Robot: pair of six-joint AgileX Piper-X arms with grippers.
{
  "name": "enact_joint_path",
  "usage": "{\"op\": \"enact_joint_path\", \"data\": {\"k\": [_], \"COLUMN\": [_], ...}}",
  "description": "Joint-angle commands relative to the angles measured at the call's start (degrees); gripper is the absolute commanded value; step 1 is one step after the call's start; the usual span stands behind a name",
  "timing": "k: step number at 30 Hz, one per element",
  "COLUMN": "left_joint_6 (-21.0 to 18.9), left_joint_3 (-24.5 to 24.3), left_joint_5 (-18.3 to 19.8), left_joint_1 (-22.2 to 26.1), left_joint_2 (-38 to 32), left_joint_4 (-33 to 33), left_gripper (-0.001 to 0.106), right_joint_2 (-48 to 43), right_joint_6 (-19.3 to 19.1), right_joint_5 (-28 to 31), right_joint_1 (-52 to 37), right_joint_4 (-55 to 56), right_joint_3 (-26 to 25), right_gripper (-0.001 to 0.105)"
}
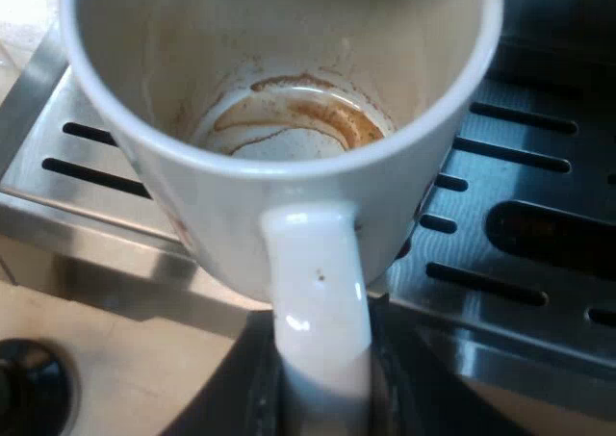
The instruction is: Place mug into machine
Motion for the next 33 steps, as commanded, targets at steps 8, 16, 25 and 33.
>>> {"op": "enact_joint_path", "data": {"k": [8, 16, 25, 33], "left_joint_6": [-0.76, -0.76, -0.76, -0.76], "left_joint_3": [-0.21, -0.21, -0.21, -0.21], "left_joint_5": [0.42, 0.42, 0.42, 0.55], "left_joint_1": [-0.26, -0.26, -0.26, -0.26], "left_joint_2": [0.03, 0.03, 0.03, 0.03], "left_joint_4": [-0.96, -0.96, -0.96, -0.96], "left_gripper": [0.102, 0.102, 0.102, 0.102], "right_joint_2": [-0.8, -0.8, -5.48, -11.58], "right_joint_6": [-0.18, -0.72, -0.72, 1.27], "right_joint_5": [0.88, -0.7, -1.54, -0.14], "right_joint_1": [0.09, 0.09, 2.04, 2.65], "right_joint_4": [-2.66, -2.66, -0.44, 8.17], "right_joint_3": [-1.19, -1.19, -1.19, 0.45], "right_gripper": [0.024, 0.049, 0.049, 0.048]}}
